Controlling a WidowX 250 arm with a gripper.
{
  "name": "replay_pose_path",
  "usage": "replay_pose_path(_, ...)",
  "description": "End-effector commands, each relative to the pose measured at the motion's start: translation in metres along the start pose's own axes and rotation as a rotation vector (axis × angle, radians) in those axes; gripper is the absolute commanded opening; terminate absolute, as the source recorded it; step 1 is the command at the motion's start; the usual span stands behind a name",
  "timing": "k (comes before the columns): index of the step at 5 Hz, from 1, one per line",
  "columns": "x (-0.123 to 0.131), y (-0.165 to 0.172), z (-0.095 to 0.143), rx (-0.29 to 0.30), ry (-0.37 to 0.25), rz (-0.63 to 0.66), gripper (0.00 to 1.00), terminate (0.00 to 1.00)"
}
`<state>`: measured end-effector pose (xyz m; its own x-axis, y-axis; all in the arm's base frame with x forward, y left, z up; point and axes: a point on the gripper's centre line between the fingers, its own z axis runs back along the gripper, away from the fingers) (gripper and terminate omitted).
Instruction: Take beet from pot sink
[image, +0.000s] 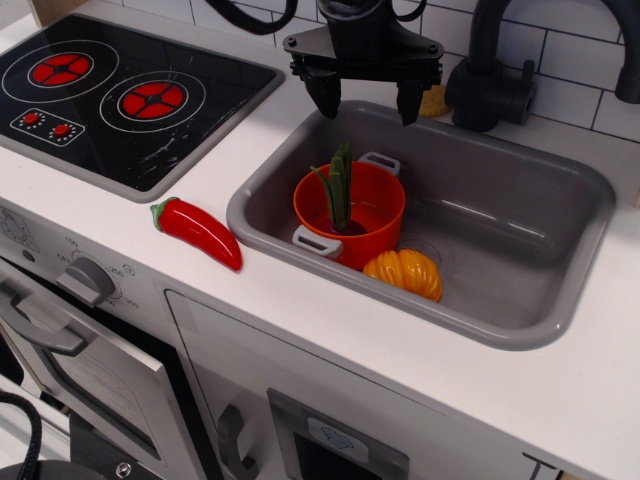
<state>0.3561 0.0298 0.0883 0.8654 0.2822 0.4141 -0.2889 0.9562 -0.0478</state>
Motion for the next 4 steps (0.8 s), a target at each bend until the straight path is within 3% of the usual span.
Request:
replay_pose_path(1, 0.000, 0.000, 0.000, 0.000, 0.000, 0.000, 1.00, 0.00)
replay_pose_path(3, -0.012, 0.016, 0.016, -0.042, 0.051, -0.067, 1.00, 0.00)
replay_pose_path(4, -0.023, 0.014, 0.014, -0.021, 0.083, -0.075, 1.00, 0.00)
